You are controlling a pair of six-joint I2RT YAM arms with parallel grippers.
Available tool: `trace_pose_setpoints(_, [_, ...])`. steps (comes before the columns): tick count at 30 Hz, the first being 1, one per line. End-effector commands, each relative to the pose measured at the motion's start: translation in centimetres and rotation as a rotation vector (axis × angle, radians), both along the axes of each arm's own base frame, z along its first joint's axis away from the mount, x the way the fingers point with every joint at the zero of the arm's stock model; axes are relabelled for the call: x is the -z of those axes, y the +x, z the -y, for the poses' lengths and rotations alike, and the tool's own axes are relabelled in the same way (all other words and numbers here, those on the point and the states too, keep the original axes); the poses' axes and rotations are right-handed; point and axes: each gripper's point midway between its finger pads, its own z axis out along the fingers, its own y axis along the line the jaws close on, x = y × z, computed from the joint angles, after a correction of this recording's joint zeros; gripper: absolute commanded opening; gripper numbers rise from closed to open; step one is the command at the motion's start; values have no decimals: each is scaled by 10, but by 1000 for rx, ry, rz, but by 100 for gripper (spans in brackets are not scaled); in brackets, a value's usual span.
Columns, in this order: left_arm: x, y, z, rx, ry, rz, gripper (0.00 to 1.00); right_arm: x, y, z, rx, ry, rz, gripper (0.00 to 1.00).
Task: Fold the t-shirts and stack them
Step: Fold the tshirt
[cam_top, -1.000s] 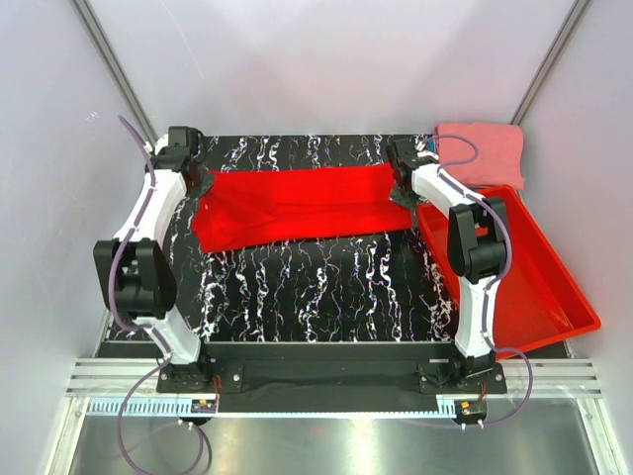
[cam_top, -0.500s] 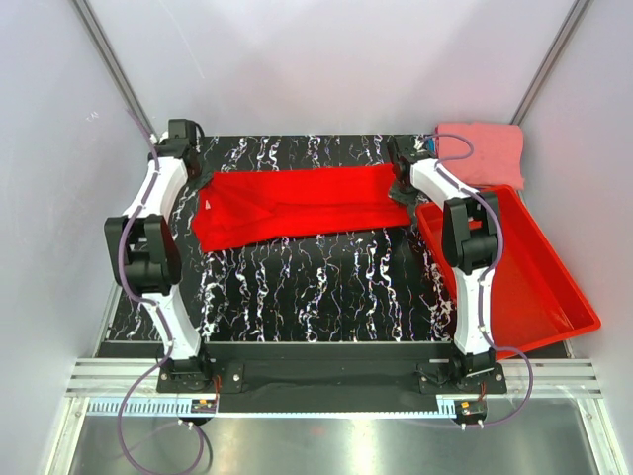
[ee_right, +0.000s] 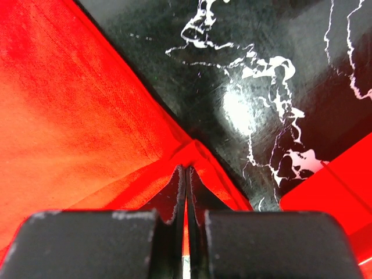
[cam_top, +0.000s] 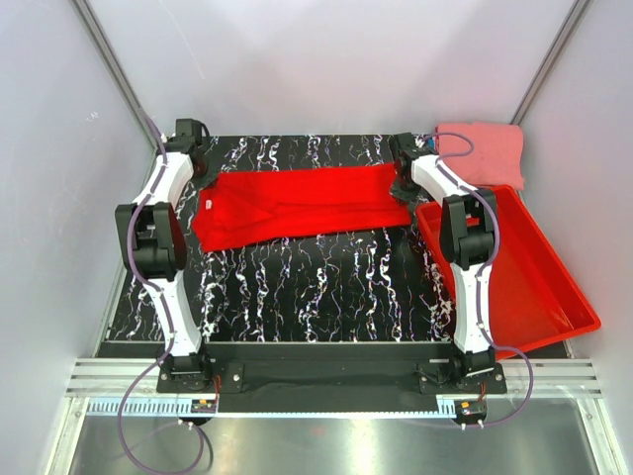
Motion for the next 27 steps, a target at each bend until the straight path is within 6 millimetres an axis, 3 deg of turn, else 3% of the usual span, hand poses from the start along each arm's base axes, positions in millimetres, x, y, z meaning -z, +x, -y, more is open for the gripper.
trace_pose_setpoints(1, [-28, 21, -7, 13, 28, 82, 0, -6, 7, 8, 19, -4, 6, 0])
trace_pose_setpoints(14, [-25, 34, -12, 17, 53, 89, 0, -18, 24, 5, -15, 20, 60, 1])
trace_pose_setpoints(17, [-22, 35, -10, 21, 49, 88, 0, -20, 27, 5, -15, 16, 63, 18])
trace_pose_setpoints(21, [-18, 38, -8, 28, 35, 88, 0, -31, 31, 1, -53, 30, 83, 29])
trace_pose_setpoints(24, [-18, 41, -6, 36, 24, 96, 0, -51, 36, -6, -94, 61, 139, 37])
trace_pose_setpoints(27, [-19, 42, -1, 52, -6, 105, 0, -73, 39, -31, -174, 177, 217, 42])
